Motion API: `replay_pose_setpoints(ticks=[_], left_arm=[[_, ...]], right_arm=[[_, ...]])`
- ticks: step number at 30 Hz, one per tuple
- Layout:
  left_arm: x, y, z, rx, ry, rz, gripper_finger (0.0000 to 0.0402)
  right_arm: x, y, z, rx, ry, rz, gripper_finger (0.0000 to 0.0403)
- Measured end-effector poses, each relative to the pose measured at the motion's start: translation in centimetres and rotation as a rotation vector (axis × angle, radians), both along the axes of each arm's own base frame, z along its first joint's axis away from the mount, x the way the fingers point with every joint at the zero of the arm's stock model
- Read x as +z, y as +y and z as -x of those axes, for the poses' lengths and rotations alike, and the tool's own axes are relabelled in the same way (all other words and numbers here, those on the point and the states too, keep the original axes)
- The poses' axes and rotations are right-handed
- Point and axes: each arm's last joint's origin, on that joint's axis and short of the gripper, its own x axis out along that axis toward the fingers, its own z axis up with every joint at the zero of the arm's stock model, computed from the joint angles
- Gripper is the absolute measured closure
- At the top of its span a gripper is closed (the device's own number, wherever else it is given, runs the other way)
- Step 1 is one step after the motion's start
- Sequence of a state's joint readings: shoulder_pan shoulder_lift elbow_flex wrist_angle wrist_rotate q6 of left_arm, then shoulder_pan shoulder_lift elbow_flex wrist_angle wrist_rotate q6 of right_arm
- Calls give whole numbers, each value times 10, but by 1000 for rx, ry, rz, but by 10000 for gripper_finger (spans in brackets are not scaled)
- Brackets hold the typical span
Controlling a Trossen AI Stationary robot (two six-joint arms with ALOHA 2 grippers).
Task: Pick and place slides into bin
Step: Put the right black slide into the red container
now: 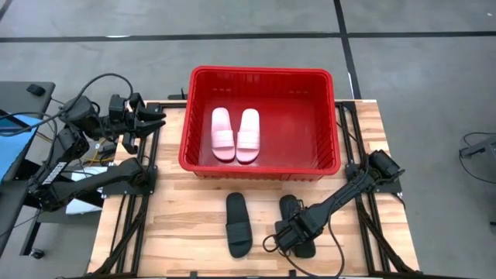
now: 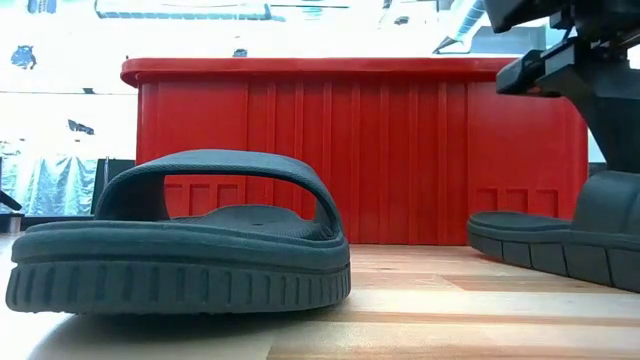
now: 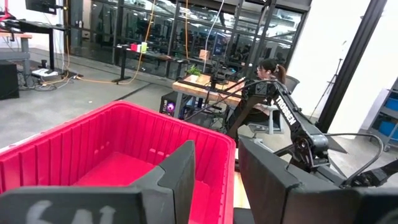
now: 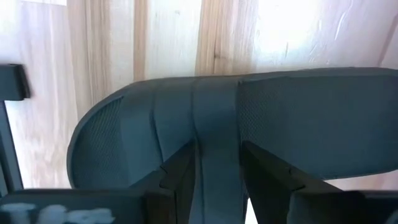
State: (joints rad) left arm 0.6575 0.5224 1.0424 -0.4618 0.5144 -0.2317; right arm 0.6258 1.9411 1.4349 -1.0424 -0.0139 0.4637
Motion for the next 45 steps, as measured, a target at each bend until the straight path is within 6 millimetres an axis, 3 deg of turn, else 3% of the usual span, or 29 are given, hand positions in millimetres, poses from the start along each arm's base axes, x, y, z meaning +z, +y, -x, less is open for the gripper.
replay_pose_setpoints(ticks=[6,12,24,36,45], left_arm=[[0,0,0,0,0,0,287],[0,0,0,0,0,1,287],[0,0,0,2,1,2,287],[-1,0,0,2,4,4,287],[0,0,0,2,4,2,287]], right_arm=[[0,0,0,-7,3,-7,298],[0,-3,-2,-22,23,-30,390],[4,-4,-4,-82,35,-45,402],[44,2,-14,-79,-8,-55,402],[60,0,-10,-78,27,-25,402]])
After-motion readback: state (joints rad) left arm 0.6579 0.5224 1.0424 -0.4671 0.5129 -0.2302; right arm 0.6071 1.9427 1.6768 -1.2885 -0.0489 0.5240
